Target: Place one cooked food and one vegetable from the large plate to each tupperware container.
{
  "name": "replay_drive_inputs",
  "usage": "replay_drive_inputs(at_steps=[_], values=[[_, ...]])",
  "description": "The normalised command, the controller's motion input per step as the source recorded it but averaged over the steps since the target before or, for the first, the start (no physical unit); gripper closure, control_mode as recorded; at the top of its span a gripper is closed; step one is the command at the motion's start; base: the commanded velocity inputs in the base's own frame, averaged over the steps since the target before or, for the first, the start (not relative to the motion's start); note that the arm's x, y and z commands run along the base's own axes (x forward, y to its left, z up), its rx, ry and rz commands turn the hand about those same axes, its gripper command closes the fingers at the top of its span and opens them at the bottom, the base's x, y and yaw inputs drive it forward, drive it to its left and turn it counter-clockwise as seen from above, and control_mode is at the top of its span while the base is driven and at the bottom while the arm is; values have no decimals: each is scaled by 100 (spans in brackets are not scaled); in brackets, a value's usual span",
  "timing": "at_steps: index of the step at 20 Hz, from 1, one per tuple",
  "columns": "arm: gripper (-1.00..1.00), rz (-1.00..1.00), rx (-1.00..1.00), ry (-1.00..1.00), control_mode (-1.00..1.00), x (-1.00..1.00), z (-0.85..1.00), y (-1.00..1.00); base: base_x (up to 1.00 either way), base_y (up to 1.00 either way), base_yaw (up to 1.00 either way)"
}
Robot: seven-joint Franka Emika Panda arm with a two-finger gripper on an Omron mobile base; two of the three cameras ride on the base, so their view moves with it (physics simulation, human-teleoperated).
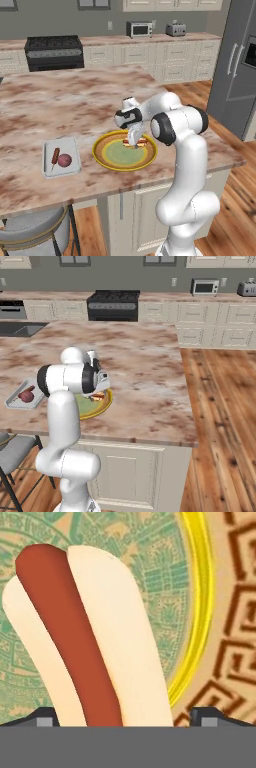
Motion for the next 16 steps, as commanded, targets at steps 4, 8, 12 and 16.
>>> replay_drive_inputs(at_steps=[4,8,12,16], values=[[100,2,0,0,-100,-5,-8,11,0,0,0],[100,0,0,0,-100,-24,-3,0,0,0,0],[100,-1,0,0,-100,-29,0,0,0,0,0],[100,-8,4,0,-100,-47,43,0,0,0,0]])
